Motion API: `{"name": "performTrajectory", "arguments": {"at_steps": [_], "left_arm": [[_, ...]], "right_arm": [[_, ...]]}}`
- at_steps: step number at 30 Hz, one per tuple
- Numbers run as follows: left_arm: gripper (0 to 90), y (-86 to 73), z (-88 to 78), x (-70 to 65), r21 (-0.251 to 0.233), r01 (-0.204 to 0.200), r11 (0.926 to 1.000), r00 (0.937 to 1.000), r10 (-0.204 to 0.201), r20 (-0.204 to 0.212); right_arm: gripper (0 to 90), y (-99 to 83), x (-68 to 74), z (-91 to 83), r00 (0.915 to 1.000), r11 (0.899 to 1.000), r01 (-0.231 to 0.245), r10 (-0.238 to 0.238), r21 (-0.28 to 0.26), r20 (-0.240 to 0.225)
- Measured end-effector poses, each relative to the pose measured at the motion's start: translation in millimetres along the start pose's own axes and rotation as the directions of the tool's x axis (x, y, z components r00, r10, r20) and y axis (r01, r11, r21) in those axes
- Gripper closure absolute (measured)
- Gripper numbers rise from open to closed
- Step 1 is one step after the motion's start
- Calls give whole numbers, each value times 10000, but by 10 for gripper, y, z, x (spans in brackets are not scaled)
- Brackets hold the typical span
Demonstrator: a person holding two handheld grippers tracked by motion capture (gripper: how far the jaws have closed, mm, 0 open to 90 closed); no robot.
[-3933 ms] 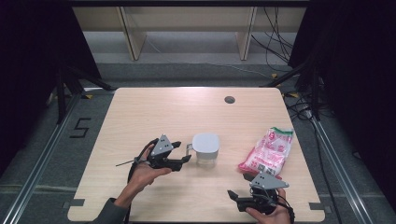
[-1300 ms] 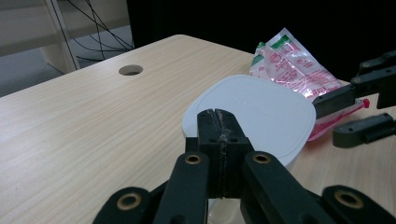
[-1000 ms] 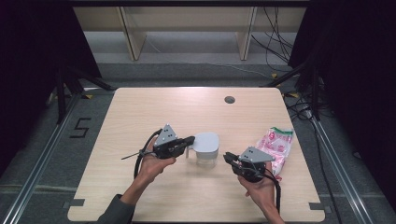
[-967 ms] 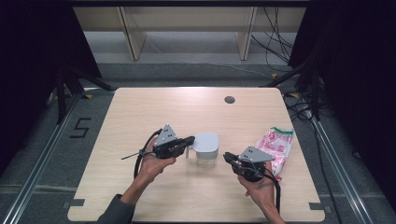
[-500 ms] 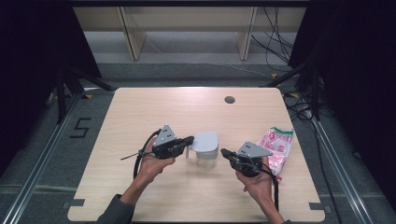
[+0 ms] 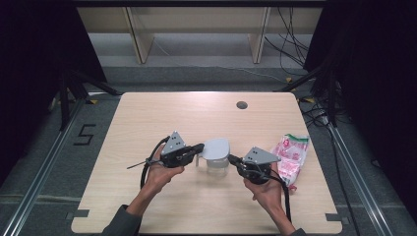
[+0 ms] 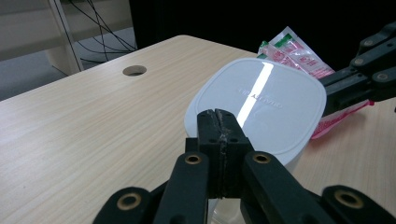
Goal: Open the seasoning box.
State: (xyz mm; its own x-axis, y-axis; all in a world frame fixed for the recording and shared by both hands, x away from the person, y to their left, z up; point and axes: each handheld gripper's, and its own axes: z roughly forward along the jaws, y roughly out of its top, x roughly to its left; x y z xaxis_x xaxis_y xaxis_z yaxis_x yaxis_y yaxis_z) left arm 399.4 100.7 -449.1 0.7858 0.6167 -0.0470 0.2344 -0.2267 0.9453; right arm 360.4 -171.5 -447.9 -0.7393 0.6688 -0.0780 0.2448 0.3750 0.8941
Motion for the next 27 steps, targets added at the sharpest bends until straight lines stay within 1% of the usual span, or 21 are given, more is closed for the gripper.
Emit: {"name": "performTrajectory", "arguments": {"at_steps": [1, 2, 3, 4, 5, 6, 7, 8, 9, 10, 11, 13, 15, 16, 17, 18, 19, 21, 22, 24, 27], "left_arm": [[885, -3, -4, 3, 14, -7, 10000, 10000, 7, -52], [881, -5, -6, 12, 14, -99, 9999, 9999, 99, -73], [873, -8, -12, 16, 30, -96, 9999, 9999, 97, -111], [866, -11, -20, 22, 39, -111, 9999, 9998, 112, -178], [855, -12, -26, 39, 3, -202, 9998, 9997, 202, -103], [848, -14, -42, 39, 25, -92, 10000, 9997, 92, -236], [839, -20, -52, 45, -18, -41, 10000, 9998, 40, -212], [827, -29, -64, 53, -45, -42, 10000, 9998, 41, -174], [813, -41, -82, 48, -37, 87, 10000, 9998, -88, -200], [800, -55, -100, 55, -59, 61, 10000, 9998, -62, -183], [775, -69, -126, 56, -42, 141, 9999, 9996, -142, -231], [745, -97, -173, 66, -80, 284, 9996, 9995, -285, -133], [672, -131, -231, 76, -58, 279, 9996, 9996, -279, -52], [645, -148, -262, 81, 61, 156, 9999, 9998, -155, -101], [593, -161, -273, 80, 75, 89, 9999, 9998, -88, -151], [572, -184, -288, 76, 142, 82, 9999, 9998, -80, -179], [542, -201, -298, 78, 175, -11, 9998, 9999, 14, -144], [466, -257, -332, 66, 352, 220, 9991, 9997, -216, -118], [446, -283, -343, 70, 315, 226, 9992, 9997, -224, -66], [425, -322, -382, 69, 404, 183, 9990, 9996, -174, -235], [392, -375, -417, 60, 432, 252, 9987, 9995, -243, -222]], "right_arm": [[900, 20, 13, -6, 9999, 9999, -119, 120, 98, -110], [900, 37, 18, -8, 10000, 10000, -44, 45, 84, -68], [900, 45, 16, 9, 9999, 9998, 115, -114, -190, 71], [900, 56, 17, 6, 9998, 9997, 207, -206, -111, 76], [900, 67, 14, 12, 9995, 9994, 327, -327, -103, 30], [900, 73, 18, 20, 9995, 9994, 305, -304, -146, 41], [900, 77, 22, 23, 9997, 9996, 206, -204, -207, 101], [900, 86, 23, 24, 9998, 9996, 182, -181, -193, 37], [900, 96, 28, 22, 9998, 9998, 177, -177, -111, 3], [900, 99, 40, 42, 9997, 9994, 256, -255, -244, 69], [900, 109, 42, 44, 9997, 9996, 250, -250, -150, 11], [900, 124, 49, 63, 9995, 9993, 327, -327, -186, 4], [900, 145, 49, 84, 9980, 9974, 632, -629, -349, 78], [900, 155, 42, 80, 9971, 9967, 767, -766, -268, 45], [900, 155, 75, 87, 9995, 9993, 301, -302, -219, -41], [900, 156, 65, 99, 9993, 9989, 376, -377, -284, -33], [900, 158, 69, 92, 9996, 9996, 239, -241, -127, -118], [900, 156, 70, 97, 9995, 9995, 275, -276, -142, -130], [900, 159, 72, 98, 9995, 9995, 270, -272, -186, -134], [900, 166, 70, 109, 9991, 9991, 369, -374, -212, -221], [900, 175, 88, 121, 9991, 9992, 358, -362, -190, -233]]}}
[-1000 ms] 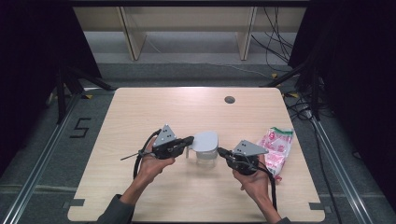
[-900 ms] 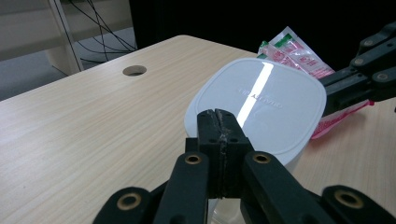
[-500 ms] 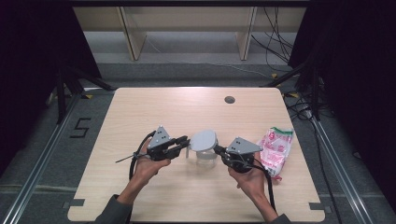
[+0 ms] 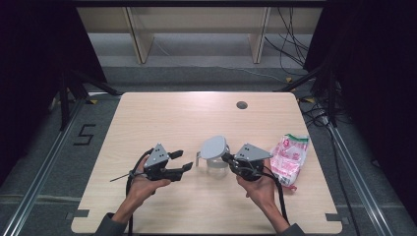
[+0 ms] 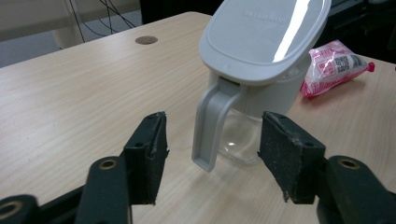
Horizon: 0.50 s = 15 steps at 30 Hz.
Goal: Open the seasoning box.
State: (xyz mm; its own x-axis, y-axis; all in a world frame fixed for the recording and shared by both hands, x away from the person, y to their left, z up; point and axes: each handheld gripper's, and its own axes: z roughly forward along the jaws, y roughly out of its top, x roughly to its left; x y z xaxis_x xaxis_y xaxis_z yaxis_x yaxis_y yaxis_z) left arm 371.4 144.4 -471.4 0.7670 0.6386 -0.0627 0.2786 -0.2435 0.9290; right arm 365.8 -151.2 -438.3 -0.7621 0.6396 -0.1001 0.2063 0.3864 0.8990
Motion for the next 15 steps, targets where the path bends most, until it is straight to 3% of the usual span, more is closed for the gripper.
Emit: {"name": "performTrajectory", "arguments": {"at_steps": [4, 6, 9, 10, 15], "left_arm": [[355, -36, -35, -14, 55, 219, 9997, 9998, -220, 39], [332, -59, -44, -19, 82, 307, 9995, 9995, -308, 73], [339, -89, -59, -31, 195, 209, 9996, 9998, -208, -12], [340, -102, -64, -30, 228, 168, 9996, 9999, -167, -45], [336, -139, -84, -35, 240, 178, 9996, 9997, -175, -150]], "right_arm": [[900, 24, 20, 24, 10000, 9999, -66, 67, -109, 54], [900, 47, 16, 33, 9996, 9995, 286, -286, -125, 40], [900, 72, 65, 53, 10000, 10000, -7, 7, -51, 7], [900, 87, 47, 58, 9995, 9995, 323, -323, -28, 7], [900, 138, 100, 104, 9993, 9992, 371, -372, -174, -65]]}}
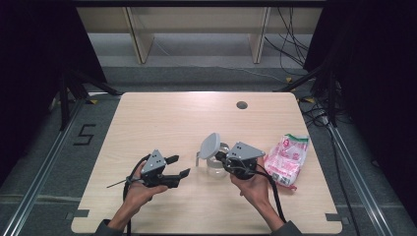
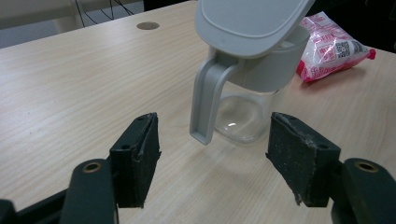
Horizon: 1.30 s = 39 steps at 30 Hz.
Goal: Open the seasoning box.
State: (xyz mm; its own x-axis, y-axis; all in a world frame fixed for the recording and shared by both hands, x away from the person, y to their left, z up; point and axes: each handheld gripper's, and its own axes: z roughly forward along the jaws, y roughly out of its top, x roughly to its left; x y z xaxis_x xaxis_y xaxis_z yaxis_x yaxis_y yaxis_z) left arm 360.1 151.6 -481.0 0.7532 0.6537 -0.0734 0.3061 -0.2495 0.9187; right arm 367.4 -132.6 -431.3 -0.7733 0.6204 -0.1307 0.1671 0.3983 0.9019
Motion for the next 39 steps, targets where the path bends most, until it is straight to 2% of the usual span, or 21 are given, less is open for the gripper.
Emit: {"name": "performTrajectory", "arguments": {"at_steps": [7, 9, 13, 14, 19, 20, 22, 24, 28, 30, 32, 33, 37, 38, 39], "left_arm": [[330, -44, 5, -27, 24, 88, 10000, 9999, -88, 92], [327, -50, 6, -34, -10, 37, 10000, 10000, -37, 44], [326, -58, 1, -50, 94, -52, 9999, 10000, 52, 28], [326, -59, 3, -49, 85, -108, 9999, 9999, 108, 86], [328, -80, 12, -78, 27, 26, 10000, 9998, -26, 185], [340, -85, 16, -80, 80, -127, 9999, 9996, 124, 246], [340, -99, 40, -99, 80, -91, 9999, 9993, 88, 350], [329, -105, 44, -114, 195, -109, 9998, 9994, 103, 330], [313, -108, 34, -128, 151, -114, 9998, 9993, 108, 364], [310, -108, 28, -135, 95, 21, 10000, 9992, -25, 395], [306, -115, 28, -141, 92, 101, 9999, 9989, -105, 451], [303, -124, 31, -145, 128, 85, 9999, 9987, -92, 494], [297, -157, 67, -183, 216, 135, 9997, 9979, -148, 632], [296, -165, 76, -195, 225, 171, 9996, 9979, -185, 617], [294, -169, 81, -200, 223, 197, 9996, 9973, -212, 710]], "right_arm": [[900, 42, 44, 44, 9996, 9998, 186, -185, 19, -193], [900, 47, 63, 50, 9998, 10000, 95, -95, 29, -170], [900, 60, 79, 71, 9994, 9998, 213, -214, -34, -285], [900, 59, 87, 65, 9997, 10000, 72, -72, -23, -224], [900, 49, 10, 16, 9998, 10000, 31, -33, -57, -188], [900, 45, -6, 1, 9998, 9999, -103, 102, -31, -177], [900, 46, -22, -6, 9993, 9993, -337, 335, -150, -165], [890, 51, -29, -15, 9995, 9996, -247, 244, -131, -187], [857, 11, -108, -98, 9995, 9994, -277, 280, -203, 124], [838, -47, -168, -195, 9966, 9971, -763, 763, 4, 295], [818, -137, -255, -298, 9958, 9980, -614, 620, -115, 675], [800, -186, -278, -365, 9925, 9960, -888, 890, -51, 839], [739, -363, -453, -569, 9818, 9906, -1365, 1357, -28, 1327], [734, -398, -474, -623, 9759, 9850, -1720, 1689, 106, 1380], [726, -431, -508, -675, 9745, 9855, -1692, 1652, 137, 1519]]}}
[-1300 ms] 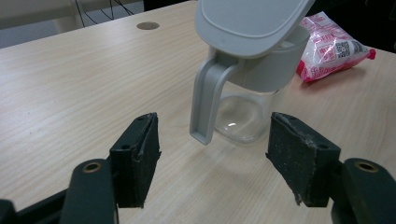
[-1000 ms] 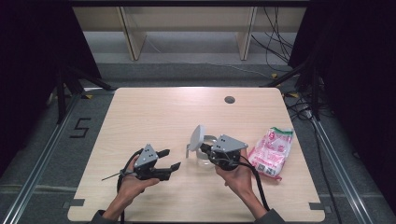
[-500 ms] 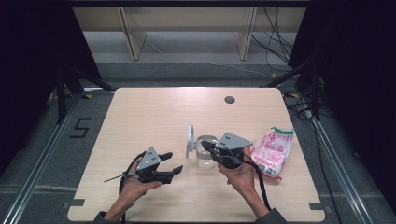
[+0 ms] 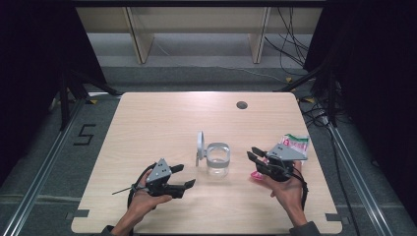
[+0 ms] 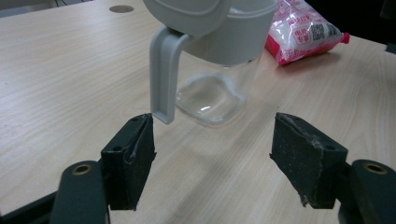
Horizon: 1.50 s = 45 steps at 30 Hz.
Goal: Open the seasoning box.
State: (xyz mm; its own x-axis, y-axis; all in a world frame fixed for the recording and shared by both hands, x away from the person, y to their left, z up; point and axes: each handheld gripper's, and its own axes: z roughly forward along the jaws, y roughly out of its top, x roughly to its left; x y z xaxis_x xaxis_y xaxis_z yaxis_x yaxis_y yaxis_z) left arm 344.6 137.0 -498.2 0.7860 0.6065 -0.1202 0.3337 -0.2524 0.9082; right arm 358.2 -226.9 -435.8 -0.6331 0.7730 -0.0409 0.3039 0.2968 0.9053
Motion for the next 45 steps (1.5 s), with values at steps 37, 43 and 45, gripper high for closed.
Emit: {"name": "performTrajectory", "arguments": {"at_steps": [37, 43, 45], "left_arm": [[286, -18, 21, 5, -27, 321, 9995, 9994, -321, 105], [286, -18, 23, 0, 79, 299, 9995, 9995, -299, 44], [286, -19, 23, 2, 72, 294, 9995, 9996, -294, 36]], "right_arm": [[322, -660, -743, -547, 9117, 9684, -2485, 2273, 190, 3422], [306, -704, -812, -567, 9043, 9671, -2538, 2313, 161, 3587], [302, -717, -797, -564, 8902, 9530, -3021, 2741, 212, 3640]]}}
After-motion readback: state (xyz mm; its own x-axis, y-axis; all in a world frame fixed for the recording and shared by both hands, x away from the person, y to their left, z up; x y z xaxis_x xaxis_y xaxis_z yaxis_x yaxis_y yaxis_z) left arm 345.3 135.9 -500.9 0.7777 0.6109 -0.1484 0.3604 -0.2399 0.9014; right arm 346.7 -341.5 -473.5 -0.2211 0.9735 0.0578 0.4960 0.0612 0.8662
